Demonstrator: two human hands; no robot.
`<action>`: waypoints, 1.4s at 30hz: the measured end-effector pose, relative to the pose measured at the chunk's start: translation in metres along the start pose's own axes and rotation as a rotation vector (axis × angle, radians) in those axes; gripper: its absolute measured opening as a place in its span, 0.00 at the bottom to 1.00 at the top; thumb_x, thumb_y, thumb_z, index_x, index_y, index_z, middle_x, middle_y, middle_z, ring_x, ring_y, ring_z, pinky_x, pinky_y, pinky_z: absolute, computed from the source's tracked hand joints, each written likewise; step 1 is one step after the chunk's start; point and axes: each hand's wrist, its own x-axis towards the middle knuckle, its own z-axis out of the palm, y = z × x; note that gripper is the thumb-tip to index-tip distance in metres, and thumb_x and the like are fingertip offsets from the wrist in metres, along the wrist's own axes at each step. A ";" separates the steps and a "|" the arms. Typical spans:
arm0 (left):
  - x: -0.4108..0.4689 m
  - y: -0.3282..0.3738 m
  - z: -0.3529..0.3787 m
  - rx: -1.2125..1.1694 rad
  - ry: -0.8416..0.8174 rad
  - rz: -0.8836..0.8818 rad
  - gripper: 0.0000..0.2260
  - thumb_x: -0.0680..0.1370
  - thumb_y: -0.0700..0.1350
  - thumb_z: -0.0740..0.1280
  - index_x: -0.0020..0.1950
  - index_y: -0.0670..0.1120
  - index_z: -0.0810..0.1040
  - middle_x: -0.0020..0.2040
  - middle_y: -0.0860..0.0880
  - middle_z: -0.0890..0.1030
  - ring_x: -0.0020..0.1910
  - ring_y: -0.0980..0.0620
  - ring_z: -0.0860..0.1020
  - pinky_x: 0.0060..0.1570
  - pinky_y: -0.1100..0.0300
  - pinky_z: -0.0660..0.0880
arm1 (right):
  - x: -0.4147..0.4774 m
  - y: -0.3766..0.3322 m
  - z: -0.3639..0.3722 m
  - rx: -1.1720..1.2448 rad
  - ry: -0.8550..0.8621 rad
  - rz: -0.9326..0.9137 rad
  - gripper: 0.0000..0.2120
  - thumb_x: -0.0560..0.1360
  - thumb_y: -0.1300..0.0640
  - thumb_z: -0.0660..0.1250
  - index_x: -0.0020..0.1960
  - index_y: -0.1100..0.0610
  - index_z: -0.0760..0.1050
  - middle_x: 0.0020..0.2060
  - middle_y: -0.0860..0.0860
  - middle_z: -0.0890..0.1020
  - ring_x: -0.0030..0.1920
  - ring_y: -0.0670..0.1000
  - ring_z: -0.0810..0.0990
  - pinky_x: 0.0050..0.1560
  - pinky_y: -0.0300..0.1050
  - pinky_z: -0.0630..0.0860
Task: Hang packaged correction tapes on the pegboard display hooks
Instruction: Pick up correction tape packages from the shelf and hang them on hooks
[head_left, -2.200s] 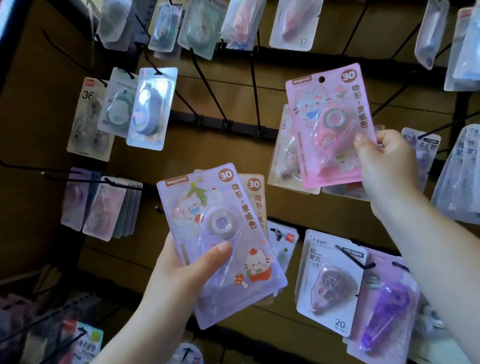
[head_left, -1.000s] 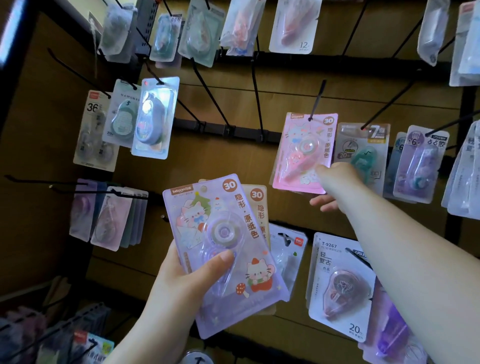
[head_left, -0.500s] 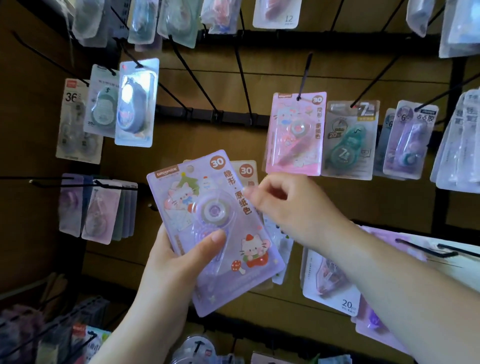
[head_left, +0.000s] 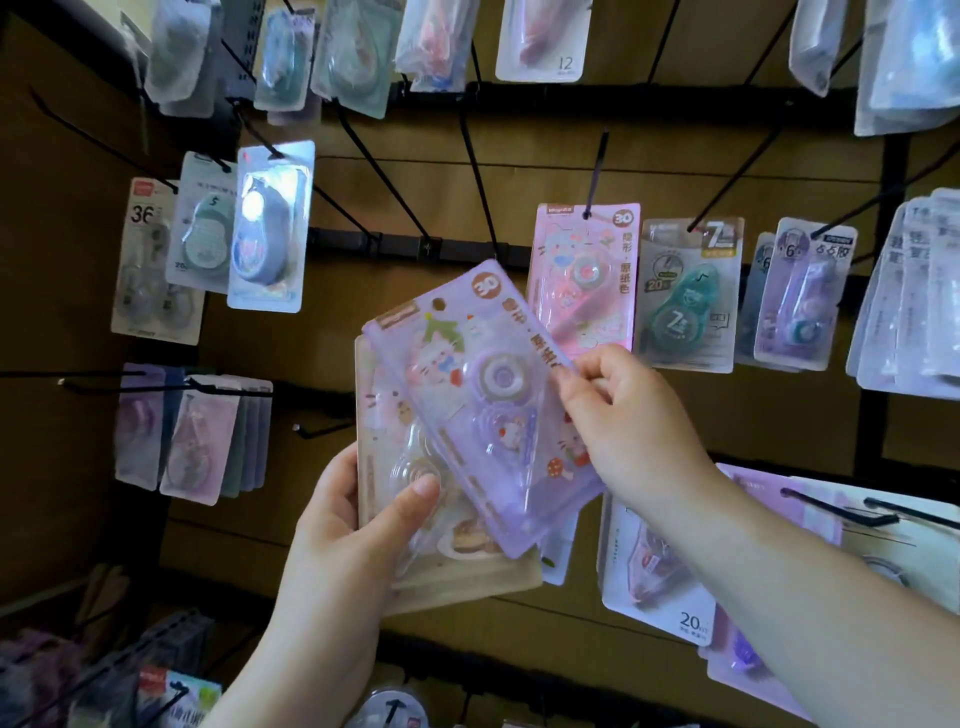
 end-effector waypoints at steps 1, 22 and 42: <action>-0.001 0.001 0.000 0.006 0.001 -0.012 0.20 0.60 0.45 0.68 0.52 0.50 0.77 0.42 0.48 0.86 0.38 0.49 0.84 0.35 0.55 0.79 | 0.003 0.000 -0.003 -0.006 0.033 -0.009 0.14 0.77 0.55 0.60 0.33 0.51 0.65 0.23 0.49 0.71 0.23 0.44 0.70 0.24 0.32 0.66; -0.003 0.010 0.008 0.071 -0.037 -0.112 0.19 0.57 0.43 0.68 0.47 0.53 0.74 0.47 0.46 0.83 0.48 0.41 0.81 0.48 0.43 0.77 | 0.068 -0.015 -0.069 -0.133 0.442 -0.068 0.11 0.78 0.53 0.57 0.52 0.60 0.72 0.43 0.52 0.76 0.42 0.49 0.75 0.26 0.27 0.68; -0.001 0.009 0.002 0.058 -0.035 -0.130 0.18 0.58 0.41 0.67 0.47 0.51 0.74 0.46 0.44 0.82 0.46 0.41 0.81 0.41 0.48 0.76 | 0.085 -0.001 -0.048 -0.098 0.105 0.304 0.13 0.79 0.53 0.56 0.37 0.56 0.68 0.41 0.55 0.78 0.39 0.56 0.80 0.30 0.43 0.78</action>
